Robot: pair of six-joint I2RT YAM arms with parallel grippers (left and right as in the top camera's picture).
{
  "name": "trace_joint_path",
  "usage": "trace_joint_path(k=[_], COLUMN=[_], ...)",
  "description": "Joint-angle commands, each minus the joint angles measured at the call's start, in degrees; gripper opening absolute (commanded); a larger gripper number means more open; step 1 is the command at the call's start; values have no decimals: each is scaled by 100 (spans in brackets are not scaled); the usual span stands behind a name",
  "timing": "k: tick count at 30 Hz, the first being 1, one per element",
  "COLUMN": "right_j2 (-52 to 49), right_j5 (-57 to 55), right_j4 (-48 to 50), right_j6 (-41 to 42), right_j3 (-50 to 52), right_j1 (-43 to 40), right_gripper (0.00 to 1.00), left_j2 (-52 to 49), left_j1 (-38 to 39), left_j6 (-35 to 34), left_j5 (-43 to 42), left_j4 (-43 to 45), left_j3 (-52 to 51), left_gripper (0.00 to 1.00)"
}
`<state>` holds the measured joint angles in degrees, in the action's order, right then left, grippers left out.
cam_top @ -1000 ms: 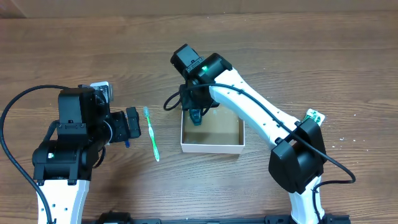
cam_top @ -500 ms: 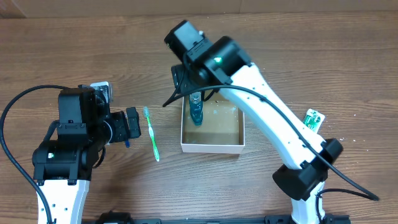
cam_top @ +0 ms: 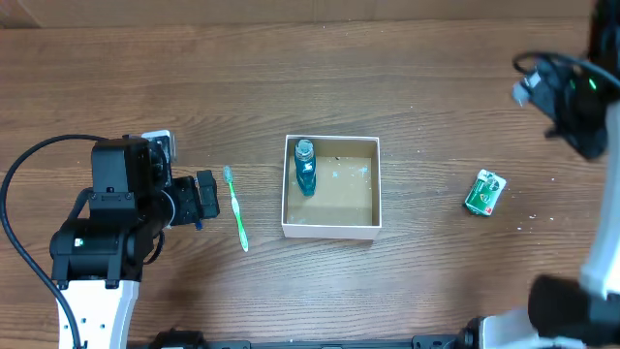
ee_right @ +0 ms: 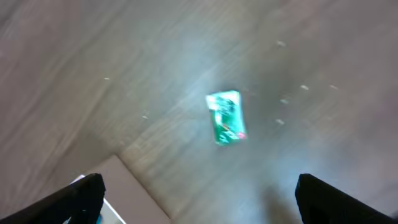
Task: Pack container
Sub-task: 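Move the right gripper back and grasp the green Dettol soap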
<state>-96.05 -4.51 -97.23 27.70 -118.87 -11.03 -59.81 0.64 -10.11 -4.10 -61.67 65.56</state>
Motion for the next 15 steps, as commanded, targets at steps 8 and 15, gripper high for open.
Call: trace_joint_path(k=[8,15], right_j2=[160,-951], right_j5=[83,208], right_j4=[3126,3936], right_j6=[-542,-828], right_j3=[4728,5003], right_j1=[-348,-348], right_gripper=[100,100], left_j2=[-20,-20], left_j1=[-28,-28], left_j6=[111,111], left_j5=[4,2], left_j4=[-24,-24], left_j3=[129,129], left_gripper=[100,100])
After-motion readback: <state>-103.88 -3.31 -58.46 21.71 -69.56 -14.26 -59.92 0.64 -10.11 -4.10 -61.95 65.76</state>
